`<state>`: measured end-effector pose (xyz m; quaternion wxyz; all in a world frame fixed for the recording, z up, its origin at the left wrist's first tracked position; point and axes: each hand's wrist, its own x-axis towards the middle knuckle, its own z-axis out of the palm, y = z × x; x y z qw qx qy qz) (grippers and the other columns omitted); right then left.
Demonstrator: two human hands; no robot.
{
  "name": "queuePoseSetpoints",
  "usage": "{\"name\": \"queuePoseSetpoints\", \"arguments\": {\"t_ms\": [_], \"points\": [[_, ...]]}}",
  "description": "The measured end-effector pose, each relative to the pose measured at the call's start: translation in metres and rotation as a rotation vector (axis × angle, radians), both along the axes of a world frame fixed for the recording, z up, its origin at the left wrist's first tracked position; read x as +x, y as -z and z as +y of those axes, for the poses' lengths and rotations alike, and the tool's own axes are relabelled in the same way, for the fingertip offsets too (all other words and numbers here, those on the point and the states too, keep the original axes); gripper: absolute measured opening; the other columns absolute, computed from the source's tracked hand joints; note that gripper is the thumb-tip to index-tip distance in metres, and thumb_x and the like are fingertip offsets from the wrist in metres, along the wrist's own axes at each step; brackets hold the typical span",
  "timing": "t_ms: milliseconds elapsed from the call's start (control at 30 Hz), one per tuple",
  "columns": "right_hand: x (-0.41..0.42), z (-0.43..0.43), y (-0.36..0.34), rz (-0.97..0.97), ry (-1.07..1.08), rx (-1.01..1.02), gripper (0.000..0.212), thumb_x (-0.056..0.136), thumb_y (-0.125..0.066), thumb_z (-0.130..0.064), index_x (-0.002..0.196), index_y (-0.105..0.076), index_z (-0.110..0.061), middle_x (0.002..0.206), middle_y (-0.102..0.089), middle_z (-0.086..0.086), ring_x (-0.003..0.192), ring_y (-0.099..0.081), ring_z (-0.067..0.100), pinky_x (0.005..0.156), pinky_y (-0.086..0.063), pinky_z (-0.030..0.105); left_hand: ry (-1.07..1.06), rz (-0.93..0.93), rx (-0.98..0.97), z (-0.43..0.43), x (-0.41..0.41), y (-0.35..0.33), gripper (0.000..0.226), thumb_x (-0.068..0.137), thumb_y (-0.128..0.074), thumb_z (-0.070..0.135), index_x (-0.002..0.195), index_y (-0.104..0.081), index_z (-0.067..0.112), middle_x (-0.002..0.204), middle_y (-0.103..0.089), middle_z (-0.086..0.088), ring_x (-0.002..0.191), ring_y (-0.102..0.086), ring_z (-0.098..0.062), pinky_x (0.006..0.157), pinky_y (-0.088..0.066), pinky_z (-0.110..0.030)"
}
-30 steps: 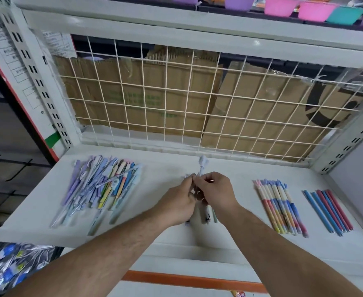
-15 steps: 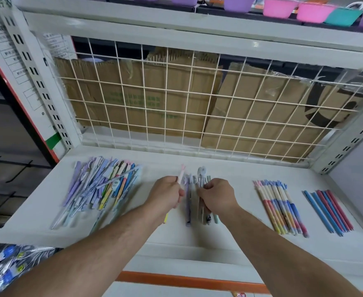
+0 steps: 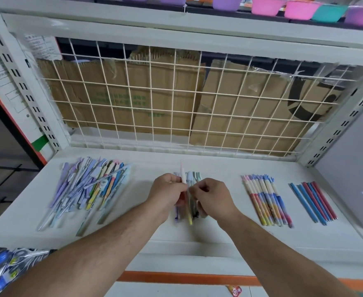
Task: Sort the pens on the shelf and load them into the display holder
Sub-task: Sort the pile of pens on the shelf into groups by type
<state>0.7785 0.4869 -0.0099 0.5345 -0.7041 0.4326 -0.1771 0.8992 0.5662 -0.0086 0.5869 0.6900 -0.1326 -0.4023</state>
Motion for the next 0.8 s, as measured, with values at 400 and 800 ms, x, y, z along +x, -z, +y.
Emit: {"name": "queuePoseSetpoints", "arguments": {"t_ms": [400,800], "points": [[-0.092,-0.06,0.005,0.332,0.062,-0.328,0.016,0.088,-0.071,-0.026,0.101,-0.064,-0.022,0.079,-0.066,-0.008,0.066,-0.064,0.011,0.057,-0.052,0.027,0.117,-0.195,0.048,-0.058,-0.083,-0.007,0.006,0.081,-0.067,0.015,0.087,-0.069,0.016,0.068,-0.065,0.004,0.061,-0.057,-0.011,0.055,-0.041,-0.023],[-0.117,-0.098,0.014,0.594,-0.094,-0.539,0.015,0.1,-0.049,-0.029,0.104,-0.056,-0.016,0.093,-0.065,0.003,0.084,-0.063,0.023,0.073,-0.056,0.036,0.162,-0.252,0.104,-0.071,-0.106,-0.003,0.009,0.076,-0.063,0.012,0.076,-0.069,0.018,0.068,-0.068,0.007,0.052,-0.059,-0.003,0.051,-0.04,-0.019]]}}
